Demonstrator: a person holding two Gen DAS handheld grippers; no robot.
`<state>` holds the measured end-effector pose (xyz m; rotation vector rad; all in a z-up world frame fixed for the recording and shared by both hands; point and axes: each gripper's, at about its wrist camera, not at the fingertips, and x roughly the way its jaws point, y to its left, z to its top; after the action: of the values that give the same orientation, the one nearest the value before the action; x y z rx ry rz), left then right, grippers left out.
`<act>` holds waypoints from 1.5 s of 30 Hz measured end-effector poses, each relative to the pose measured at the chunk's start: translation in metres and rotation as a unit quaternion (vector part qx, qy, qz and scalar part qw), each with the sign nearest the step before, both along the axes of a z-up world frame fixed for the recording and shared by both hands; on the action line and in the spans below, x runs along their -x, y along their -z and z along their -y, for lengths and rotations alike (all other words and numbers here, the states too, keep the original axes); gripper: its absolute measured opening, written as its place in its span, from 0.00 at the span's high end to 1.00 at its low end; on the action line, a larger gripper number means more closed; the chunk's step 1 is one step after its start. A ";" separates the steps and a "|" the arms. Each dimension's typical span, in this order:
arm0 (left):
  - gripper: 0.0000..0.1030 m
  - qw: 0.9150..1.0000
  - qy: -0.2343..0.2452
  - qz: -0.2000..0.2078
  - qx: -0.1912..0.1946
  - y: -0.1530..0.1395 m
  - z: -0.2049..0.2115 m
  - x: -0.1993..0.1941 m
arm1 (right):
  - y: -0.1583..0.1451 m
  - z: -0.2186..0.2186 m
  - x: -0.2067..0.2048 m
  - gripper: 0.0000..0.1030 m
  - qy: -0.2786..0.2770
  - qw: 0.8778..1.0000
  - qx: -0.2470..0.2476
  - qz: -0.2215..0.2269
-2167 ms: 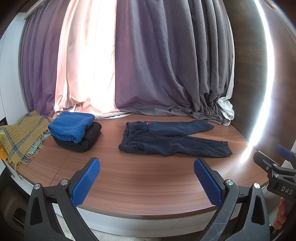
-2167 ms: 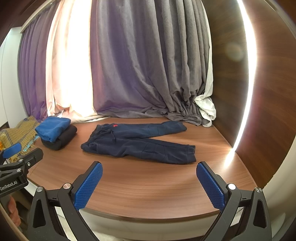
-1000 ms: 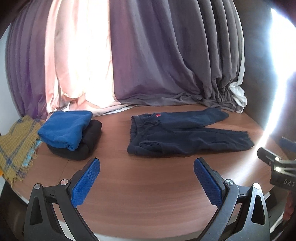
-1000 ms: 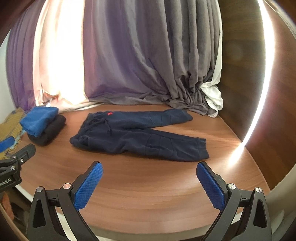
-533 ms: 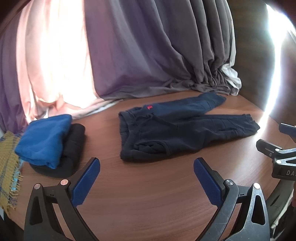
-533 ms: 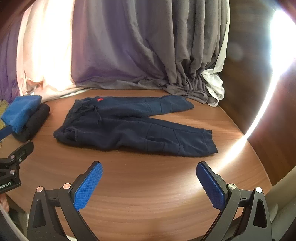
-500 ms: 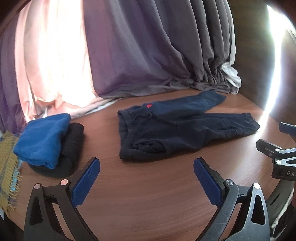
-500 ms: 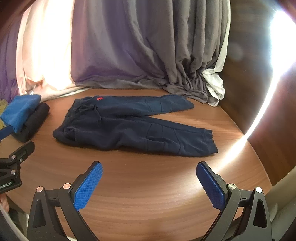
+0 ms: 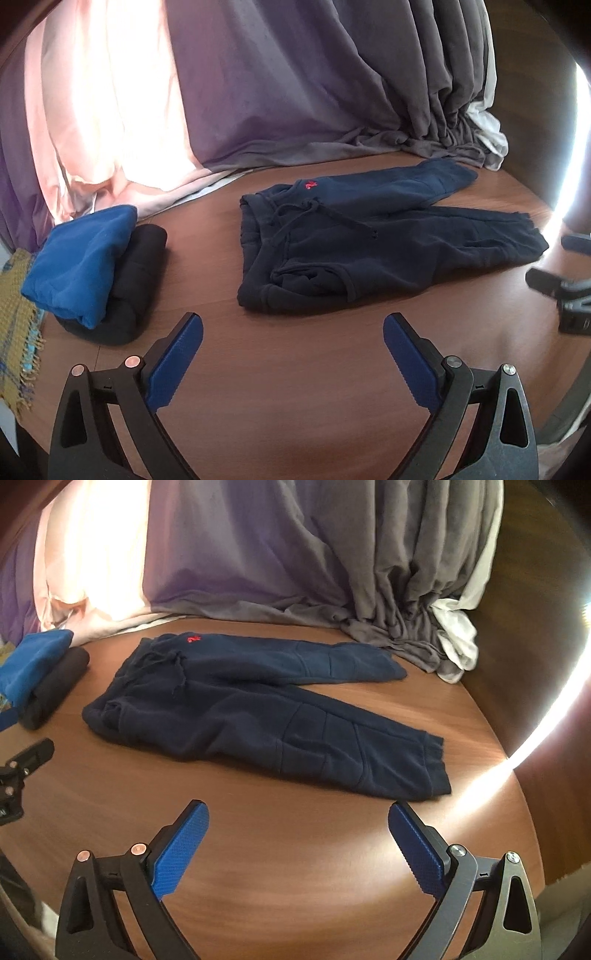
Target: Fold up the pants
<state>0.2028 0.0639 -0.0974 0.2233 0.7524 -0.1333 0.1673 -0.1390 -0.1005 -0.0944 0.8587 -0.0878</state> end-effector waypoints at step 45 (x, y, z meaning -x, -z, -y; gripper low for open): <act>0.74 0.987 0.119 -0.109 -0.005 0.045 0.027 -0.075 | 0.057 0.021 -0.078 0.78 -0.112 0.988 0.047 -0.100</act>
<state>0.2779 0.0367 -0.1429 0.3118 0.9426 -0.3842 0.2451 -0.1597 -0.1571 -0.2916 1.0385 0.0933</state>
